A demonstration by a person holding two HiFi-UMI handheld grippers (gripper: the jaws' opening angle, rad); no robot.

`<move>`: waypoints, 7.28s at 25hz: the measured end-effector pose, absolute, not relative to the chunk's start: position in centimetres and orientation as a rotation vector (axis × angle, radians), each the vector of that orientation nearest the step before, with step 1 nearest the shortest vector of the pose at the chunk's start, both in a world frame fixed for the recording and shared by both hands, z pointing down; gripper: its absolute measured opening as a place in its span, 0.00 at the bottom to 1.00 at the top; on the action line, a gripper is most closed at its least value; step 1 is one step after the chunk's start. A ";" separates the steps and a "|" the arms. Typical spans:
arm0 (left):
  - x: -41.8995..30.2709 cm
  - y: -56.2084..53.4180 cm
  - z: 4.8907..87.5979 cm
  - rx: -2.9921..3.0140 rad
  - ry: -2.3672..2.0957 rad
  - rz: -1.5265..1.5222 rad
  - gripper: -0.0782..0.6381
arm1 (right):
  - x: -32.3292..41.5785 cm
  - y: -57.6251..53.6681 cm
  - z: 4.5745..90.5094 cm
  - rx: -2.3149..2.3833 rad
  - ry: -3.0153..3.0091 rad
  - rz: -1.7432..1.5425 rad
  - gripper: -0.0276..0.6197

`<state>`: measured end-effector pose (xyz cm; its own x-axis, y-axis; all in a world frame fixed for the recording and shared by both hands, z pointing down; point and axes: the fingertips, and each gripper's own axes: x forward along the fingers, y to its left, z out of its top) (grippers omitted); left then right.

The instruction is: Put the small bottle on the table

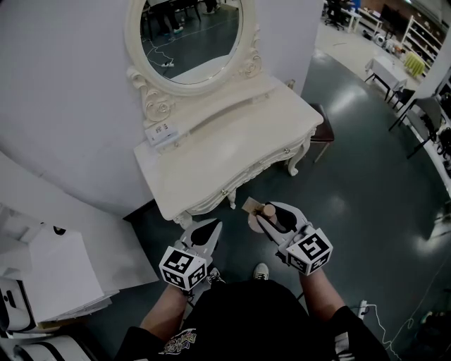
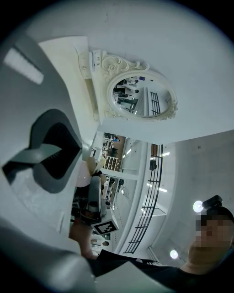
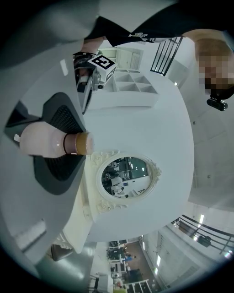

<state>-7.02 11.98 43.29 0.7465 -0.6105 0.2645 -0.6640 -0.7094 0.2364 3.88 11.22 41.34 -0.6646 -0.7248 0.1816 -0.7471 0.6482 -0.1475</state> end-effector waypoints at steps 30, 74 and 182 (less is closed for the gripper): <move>1.2 14.1 44.8 2.562 -1.096 0.226 0.11 | 11.9 12.3 42.8 1.091 -2.792 0.316 0.30; -5.2 -2.5 45.1 2.583 -1.014 0.217 0.11 | 4.4 -4.3 42.8 1.153 -2.766 0.346 0.30; -8.1 -31.9 50.2 2.374 -1.375 0.168 0.11 | -8.7 -47.0 54.1 0.551 -2.834 0.124 0.29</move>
<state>-8.13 -31.86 50.15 0.5117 -0.8077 0.2929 -0.8544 -0.4427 0.2719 -8.71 -46.97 54.08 -0.8970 -0.3576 0.2600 -0.3789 0.9248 -0.0352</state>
